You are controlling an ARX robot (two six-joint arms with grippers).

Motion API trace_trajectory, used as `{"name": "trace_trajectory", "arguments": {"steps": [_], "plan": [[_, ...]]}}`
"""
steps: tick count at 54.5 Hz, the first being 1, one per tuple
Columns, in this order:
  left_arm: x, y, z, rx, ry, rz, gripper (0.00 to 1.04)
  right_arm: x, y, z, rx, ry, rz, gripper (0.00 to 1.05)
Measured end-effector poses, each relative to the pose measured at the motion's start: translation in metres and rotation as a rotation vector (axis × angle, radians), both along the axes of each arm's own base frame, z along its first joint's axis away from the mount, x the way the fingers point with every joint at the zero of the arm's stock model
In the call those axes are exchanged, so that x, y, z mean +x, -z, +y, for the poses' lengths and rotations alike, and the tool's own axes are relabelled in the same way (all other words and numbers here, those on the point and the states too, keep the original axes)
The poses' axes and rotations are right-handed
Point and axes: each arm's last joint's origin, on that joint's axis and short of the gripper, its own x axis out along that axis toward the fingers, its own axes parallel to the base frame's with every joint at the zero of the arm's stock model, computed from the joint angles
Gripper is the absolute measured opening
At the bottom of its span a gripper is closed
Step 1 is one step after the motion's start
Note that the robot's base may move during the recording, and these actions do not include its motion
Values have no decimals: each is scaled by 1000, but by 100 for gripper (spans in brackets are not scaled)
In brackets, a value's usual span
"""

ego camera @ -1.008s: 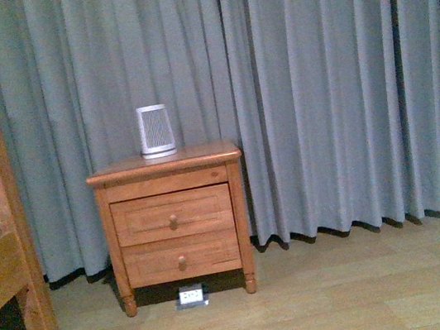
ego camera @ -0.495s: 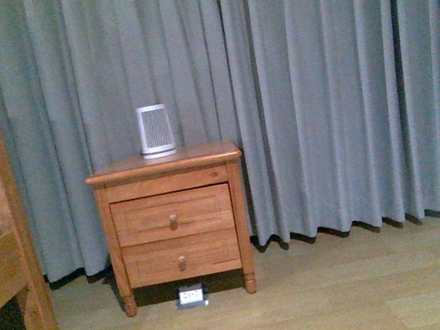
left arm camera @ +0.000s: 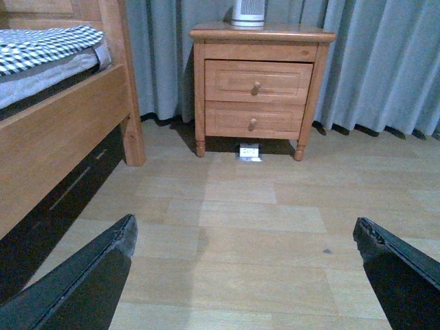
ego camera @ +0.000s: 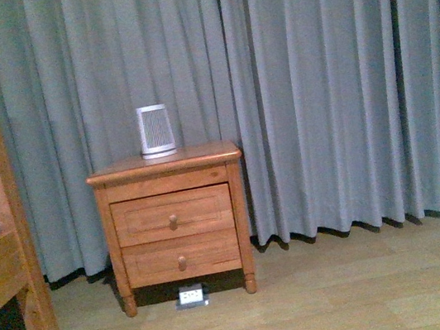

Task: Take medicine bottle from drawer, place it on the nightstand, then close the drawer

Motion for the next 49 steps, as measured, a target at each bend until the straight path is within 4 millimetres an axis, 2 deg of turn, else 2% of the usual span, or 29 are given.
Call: {"name": "trace_trajectory", "arguments": {"steps": [49], "plan": [[0,0,0,0,0,0,98,0,0,0,0,0,0,98]]}}
